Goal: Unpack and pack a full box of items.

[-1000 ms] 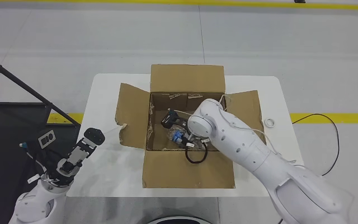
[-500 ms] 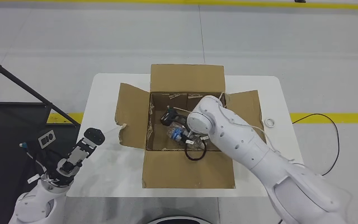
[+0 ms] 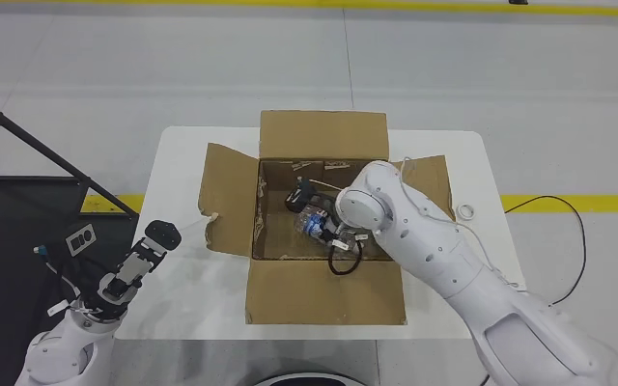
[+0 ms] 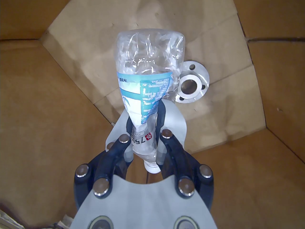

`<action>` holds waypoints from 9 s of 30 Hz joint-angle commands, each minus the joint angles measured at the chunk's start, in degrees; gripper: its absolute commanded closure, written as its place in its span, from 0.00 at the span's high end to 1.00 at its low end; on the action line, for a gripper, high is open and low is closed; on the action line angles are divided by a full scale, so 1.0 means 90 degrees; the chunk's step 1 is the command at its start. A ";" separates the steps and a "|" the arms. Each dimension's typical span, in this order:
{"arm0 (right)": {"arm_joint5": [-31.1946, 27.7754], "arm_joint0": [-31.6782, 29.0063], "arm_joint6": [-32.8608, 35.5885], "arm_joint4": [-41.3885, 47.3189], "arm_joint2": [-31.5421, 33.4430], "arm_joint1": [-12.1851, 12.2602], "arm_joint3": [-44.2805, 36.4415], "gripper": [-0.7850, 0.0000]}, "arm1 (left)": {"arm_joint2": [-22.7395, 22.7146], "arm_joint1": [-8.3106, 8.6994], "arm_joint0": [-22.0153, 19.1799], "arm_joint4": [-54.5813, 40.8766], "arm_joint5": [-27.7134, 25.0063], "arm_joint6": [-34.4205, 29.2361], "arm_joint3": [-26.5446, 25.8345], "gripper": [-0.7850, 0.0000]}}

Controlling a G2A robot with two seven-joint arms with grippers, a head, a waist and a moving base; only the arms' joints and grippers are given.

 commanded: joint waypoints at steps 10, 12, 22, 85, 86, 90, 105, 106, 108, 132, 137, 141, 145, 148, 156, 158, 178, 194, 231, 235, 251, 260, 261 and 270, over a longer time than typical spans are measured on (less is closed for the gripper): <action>0.0426 -0.0254 0.0431 -0.0463 0.0282 0.0166 -0.0170 0.22 | 0.0000 0.0000 0.0000 0.0000 0.0000 0.0000 0.0000 1.00; 0.0434 -0.0268 0.0432 -0.0487 0.0267 0.0158 -0.0143 0.28 | 0.0000 0.0000 0.0000 0.0000 0.0000 0.0000 0.0000 1.00; 0.0618 -0.0208 0.0306 -0.0686 0.0120 0.0050 0.0085 0.48 | 0.0000 0.0000 0.0000 0.0000 0.0000 0.0000 0.0000 1.00; 0.0061 -0.0980 0.0345 -0.0625 0.1645 0.0243 -0.1836 0.00 | 0.0000 0.0000 0.0000 0.0000 0.0000 0.0000 0.0000 1.00; 0.0072 -0.1118 0.0353 -0.0640 0.1882 0.0311 -0.2129 0.00 | 0.0000 0.0000 0.0000 0.0000 0.0000 0.0000 0.0000 1.00; 0.0248 -0.1742 0.0436 -0.0758 0.3082 0.0587 -0.3385 0.00 | 0.0000 0.0000 0.0000 0.0000 0.0000 0.0000 0.0000 1.00; 0.1322 -0.3293 0.0314 -0.1400 0.6927 0.1108 -0.4053 0.00 | 0.0000 0.0000 0.0000 0.0000 0.0000 0.0000 0.0000 1.00; 0.1305 -0.3288 0.0345 -0.1405 0.7022 0.1129 -0.3796 0.00 | 0.0000 0.0000 0.0000 0.0000 0.0000 0.0000 0.0000 1.00; 0.1206 -0.3240 0.0399 -0.1335 0.7118 0.1166 -0.3239 0.00 | 0.0000 0.0000 0.0000 0.0000 0.0000 0.0000 0.0000 1.00; 0.0300 -0.2740 0.0437 -0.1155 0.6745 0.1474 0.0063 0.17 | 0.0000 0.0000 0.0000 0.0000 0.0000 0.0000 0.0000 1.00; 0.0306 -0.2577 0.0396 -0.1121 0.6575 0.1506 0.0299 0.43 | 0.0000 0.0000 0.0000 0.0000 0.0000 0.0000 0.0000 1.00; 0.0318 -0.2512 0.0386 -0.1090 0.6487 0.1539 0.0377 0.55 | 0.0000 0.0000 0.0000 0.0000 0.0000 0.0000 0.0000 1.00; 0.0339 -0.2486 0.0391 -0.1052 0.6441 0.1578 0.0379 0.82 | 0.0000 0.0000 0.0000 0.0000 0.0000 0.0000 0.0000 1.00; 0.0372 -0.2490 0.0403 -0.1014 0.6429 0.1609 0.0344 0.89 | 0.0000 0.0000 0.0000 0.0000 0.0000 0.0000 0.0000 1.00; 0.0536 -0.2613 0.0258 -0.0776 0.6643 0.1714 -0.0158 1.00 | 0.0000 0.0000 0.0000 0.0000 0.0000 0.0000 0.0000 1.00; 0.0705 -0.2731 0.0154 -0.0672 0.6855 0.1754 -0.0501 1.00 | 0.0000 0.0000 0.0000 0.0000 0.0000 0.0000 0.0000 1.00; 0.0312 -0.3464 -0.0108 0.2428 0.6943 0.1860 -0.2149 1.00 | 0.0000 0.0000 0.0000 0.0000 0.0000 0.0000 0.0000 1.00; 0.0430 -0.3671 -0.0278 0.2743 0.6180 0.1957 -0.2632 1.00 | 0.0000 0.0000 0.0000 0.0000 0.0000 0.0000 0.0000 1.00; 0.1236 -0.2956 -0.0574 0.2216 0.4567 0.2070 -0.3321 1.00 | 0.0000 0.0000 0.0000 0.0000 0.0000 0.0000 0.0000 1.00; 0.1552 -0.3063 -0.0646 0.1891 0.4852 0.2140 -0.3663 1.00 | 0.0000 0.0000 0.0000 0.0000 0.0000 0.0000 0.0000 1.00; 0.2495 -0.2043 -0.0533 0.0150 0.3350 0.2076 -0.5489 1.00 | -0.0238 0.0006 0.0084 0.0079 0.0046 0.0526 -0.0023 1.00; 0.2764 -0.0206 -0.0994 0.0027 0.1080 0.1461 -0.4026 1.00 | -0.0777 0.0037 0.0340 -0.0351 -0.0186 0.0855 0.0250 1.00; 0.2766 -0.0044 -0.1054 0.0021 0.0857 0.1378 -0.3841 1.00 | -0.0811 0.0041 0.0359 -0.0396 -0.0198 0.0861 0.0270 1.00; 0.2711 0.0858 -0.1440 0.0271 -0.0797 0.0537 -0.2124 1.00 | -0.0729 0.0052 0.0364 -0.0400 -0.0158 0.0825 0.0283 1.00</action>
